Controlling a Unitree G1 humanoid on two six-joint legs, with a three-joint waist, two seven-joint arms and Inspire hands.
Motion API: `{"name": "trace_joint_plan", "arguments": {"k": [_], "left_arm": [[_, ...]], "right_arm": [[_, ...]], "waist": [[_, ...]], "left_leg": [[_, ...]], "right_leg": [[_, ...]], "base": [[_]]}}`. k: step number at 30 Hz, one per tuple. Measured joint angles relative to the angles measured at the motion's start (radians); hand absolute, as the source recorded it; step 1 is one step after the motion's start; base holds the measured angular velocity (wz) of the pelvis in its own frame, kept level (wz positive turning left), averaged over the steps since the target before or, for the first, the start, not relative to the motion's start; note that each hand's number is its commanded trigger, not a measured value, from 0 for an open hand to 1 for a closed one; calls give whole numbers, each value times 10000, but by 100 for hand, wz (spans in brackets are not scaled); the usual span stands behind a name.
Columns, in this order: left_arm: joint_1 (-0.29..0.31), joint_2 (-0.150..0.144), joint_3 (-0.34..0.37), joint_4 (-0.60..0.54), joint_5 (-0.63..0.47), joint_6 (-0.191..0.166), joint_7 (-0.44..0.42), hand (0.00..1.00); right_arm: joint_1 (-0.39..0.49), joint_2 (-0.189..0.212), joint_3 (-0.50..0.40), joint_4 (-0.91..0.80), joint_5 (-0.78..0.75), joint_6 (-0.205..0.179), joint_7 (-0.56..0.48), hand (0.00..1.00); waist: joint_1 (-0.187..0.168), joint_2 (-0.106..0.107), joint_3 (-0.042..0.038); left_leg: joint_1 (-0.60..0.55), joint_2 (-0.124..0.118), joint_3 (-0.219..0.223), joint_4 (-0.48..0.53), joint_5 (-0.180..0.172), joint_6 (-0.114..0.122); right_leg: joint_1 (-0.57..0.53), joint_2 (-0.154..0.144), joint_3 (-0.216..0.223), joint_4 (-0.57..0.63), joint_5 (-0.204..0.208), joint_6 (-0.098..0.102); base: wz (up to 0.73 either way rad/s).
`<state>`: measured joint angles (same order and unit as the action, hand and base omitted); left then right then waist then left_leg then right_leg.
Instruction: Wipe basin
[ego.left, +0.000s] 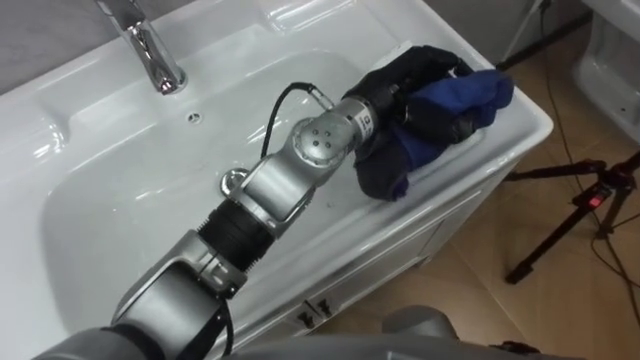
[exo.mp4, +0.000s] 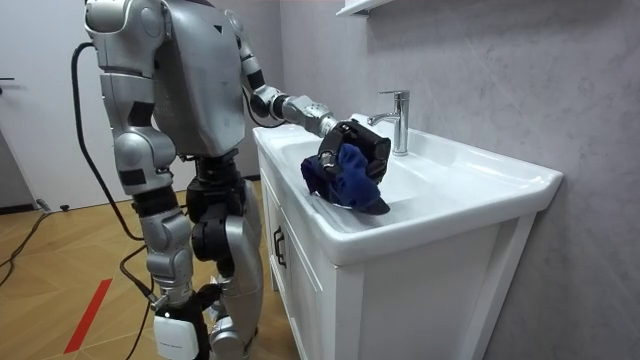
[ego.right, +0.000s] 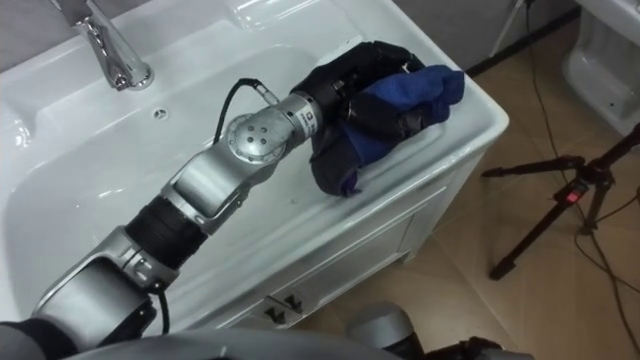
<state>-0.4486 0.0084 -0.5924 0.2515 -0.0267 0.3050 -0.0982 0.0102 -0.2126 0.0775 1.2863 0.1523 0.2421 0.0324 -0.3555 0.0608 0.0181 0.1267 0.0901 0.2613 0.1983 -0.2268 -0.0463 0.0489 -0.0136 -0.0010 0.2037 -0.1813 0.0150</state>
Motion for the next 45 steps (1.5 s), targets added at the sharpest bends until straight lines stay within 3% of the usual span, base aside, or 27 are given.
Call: {"name": "trace_joint_plan", "arguments": {"k": [5,10,17,22,25,28,35,40,45], "left_arm": [[55,139,-212,849,204,55,10,100],[81,186,-214,851,782,-55,68,100],[223,77,-200,817,2327,-278,75,100],[253,98,-42,847,3053,-286,78,100],[338,267,17,900,3090,-260,79,100],[654,313,430,1205,3448,-459,142,100],[824,830,420,2410,3948,-258,290,100],[981,819,446,2730,4015,-255,354,100],[1425,612,1174,3068,4012,-277,514,100]], "right_arm": [[-31,-25,411,-111,96,5,32,0],[-35,-15,405,-194,81,0,9,0],[-93,40,396,-219,70,-8,-290,0],[-58,58,388,-199,78,-8,-304,0],[61,54,389,-197,-10,-3,-302,0],[190,60,388,-206,-426,-4,-333,0],[420,60,407,-206,-1231,138,-445,0],[428,61,551,-209,-1235,216,-446,0],[486,86,563,-455,-1289,422,-440,0]], "waist": [[40,-60,36],[65,-242,95],[135,-408,-7],[279,-443,-16],[337,-514,5],[353,-560,5],[356,-517,-29],[540,-522,-30],[620,-575,-43]], "left_leg": [[36,-1,0,-10,0,0],[43,-1,-7,-9,0,0],[33,12,-25,4,0,0],[134,22,-23,-12,1,-1],[278,17,-24,-44,1,-2],[371,14,-24,-56,1,-2],[248,9,-125,10,2,-4],[327,10,-32,-10,2,-5],[440,20,-9,-31,3,-6]], "right_leg": [[15,2,-7,23,0,-1],[9,1,-36,16,0,0],[31,18,-10,13,7,-11],[59,26,-10,141,13,-21],[204,22,-21,139,4,-25],[217,24,-10,140,-1,-25],[20,24,-24,300,-74,-13],[31,17,-10,356,-83,-28],[195,32,-1,368,-89,-37]], "base": [[0],[1],[0],[0],[0],[0],[3],[-4],[0]]}}
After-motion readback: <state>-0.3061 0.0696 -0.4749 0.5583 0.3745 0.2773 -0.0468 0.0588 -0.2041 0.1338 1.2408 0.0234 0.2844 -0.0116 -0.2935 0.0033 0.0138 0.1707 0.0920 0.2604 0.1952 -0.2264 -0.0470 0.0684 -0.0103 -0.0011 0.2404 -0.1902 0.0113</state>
